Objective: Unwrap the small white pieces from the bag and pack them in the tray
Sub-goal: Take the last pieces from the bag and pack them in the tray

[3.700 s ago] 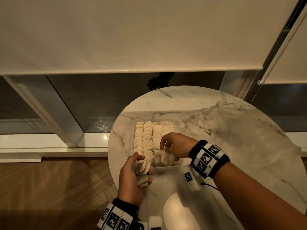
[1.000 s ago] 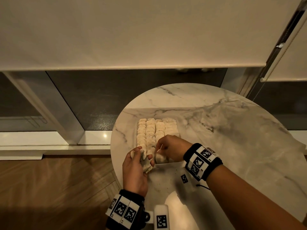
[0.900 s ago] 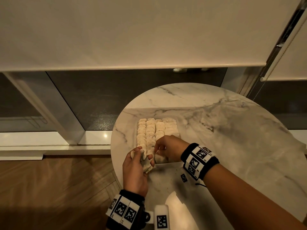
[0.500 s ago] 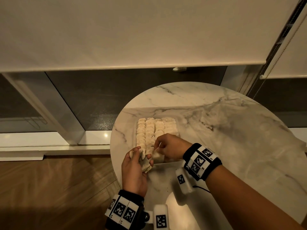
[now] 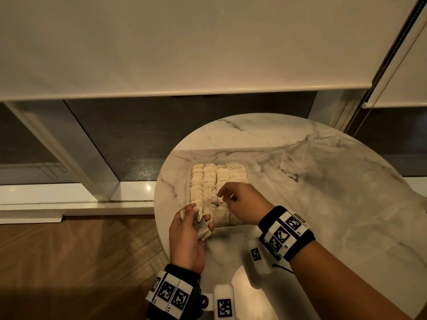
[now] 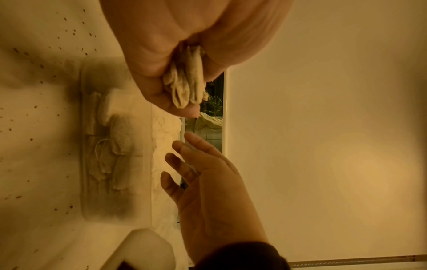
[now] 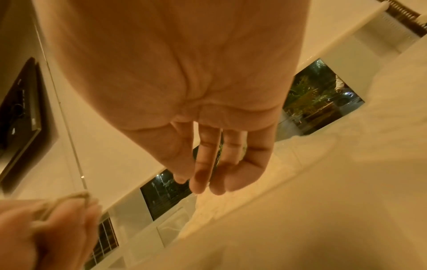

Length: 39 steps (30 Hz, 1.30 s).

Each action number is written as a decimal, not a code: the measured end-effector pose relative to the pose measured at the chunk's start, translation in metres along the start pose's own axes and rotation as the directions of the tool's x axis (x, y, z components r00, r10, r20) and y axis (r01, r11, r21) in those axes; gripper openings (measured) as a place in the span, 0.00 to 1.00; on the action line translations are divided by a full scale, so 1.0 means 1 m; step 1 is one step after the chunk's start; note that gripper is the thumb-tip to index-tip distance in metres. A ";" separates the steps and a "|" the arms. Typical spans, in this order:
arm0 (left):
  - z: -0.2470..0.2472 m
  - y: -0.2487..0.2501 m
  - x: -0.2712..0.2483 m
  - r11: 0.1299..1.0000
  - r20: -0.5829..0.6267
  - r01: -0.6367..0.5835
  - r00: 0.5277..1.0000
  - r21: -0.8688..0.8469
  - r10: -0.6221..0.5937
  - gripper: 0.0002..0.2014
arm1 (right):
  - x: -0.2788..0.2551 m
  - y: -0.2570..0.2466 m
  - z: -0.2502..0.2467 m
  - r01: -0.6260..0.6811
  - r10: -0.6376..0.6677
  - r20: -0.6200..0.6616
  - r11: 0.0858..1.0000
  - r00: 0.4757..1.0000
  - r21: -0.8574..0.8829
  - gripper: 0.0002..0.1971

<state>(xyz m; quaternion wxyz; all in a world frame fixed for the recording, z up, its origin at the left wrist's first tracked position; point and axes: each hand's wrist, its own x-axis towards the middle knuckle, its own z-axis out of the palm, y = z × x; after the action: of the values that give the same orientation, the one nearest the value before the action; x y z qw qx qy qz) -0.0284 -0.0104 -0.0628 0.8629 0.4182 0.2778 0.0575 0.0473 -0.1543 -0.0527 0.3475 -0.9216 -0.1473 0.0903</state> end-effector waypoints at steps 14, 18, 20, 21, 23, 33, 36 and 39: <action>-0.001 -0.001 -0.003 1.000 0.001 -0.003 1.000 0.009 0.003 0.09 | -0.038 -0.001 0.022 0.106 -0.096 -0.104 0.990 0.990 0.095 0.12; 0.005 -0.002 -0.006 0.998 0.030 0.032 0.999 -0.050 -0.031 0.12 | -0.057 -0.015 0.008 0.092 -0.036 -0.145 0.914 0.989 0.395 0.12; 0.008 -0.004 -0.008 0.995 0.037 0.065 0.997 -0.078 -0.062 0.14 | -0.064 -0.019 0.008 0.068 -0.023 -0.120 0.920 0.992 0.386 0.16; 0.010 -0.005 -0.010 0.992 0.038 0.083 0.996 -0.099 -0.080 0.16 | -0.066 -0.020 0.009 0.058 -0.011 -0.130 0.930 0.991 0.364 0.16; 0.012 -0.008 -0.011 0.985 0.045 0.105 0.994 -0.134 -0.100 0.17 | -0.068 -0.020 0.010 0.031 0.024 -0.155 0.941 0.988 0.338 0.16; 0.017 -0.014 -0.019 0.997 0.114 0.058 0.992 -0.047 -0.052 0.13 | -0.063 -0.021 0.004 0.014 0.062 -0.260 0.959 0.964 0.283 0.08; 0.017 -0.017 -0.021 0.998 0.136 0.061 0.989 -0.005 -0.060 0.14 | -0.064 -0.018 0.004 -0.002 0.068 -0.242 0.964 0.968 0.264 0.08; 0.018 -0.019 -0.022 0.998 0.143 0.054 0.988 0.025 -0.057 0.15 | -0.065 -0.015 0.006 -0.070 0.135 -0.242 0.963 0.961 0.260 0.15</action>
<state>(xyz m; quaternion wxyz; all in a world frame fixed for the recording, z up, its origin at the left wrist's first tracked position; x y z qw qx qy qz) -0.0397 -0.0424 -0.0589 0.8774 0.4227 0.2269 0.0003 -0.0187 -0.1618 -0.0433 0.4713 -0.8810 -0.0401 0.0055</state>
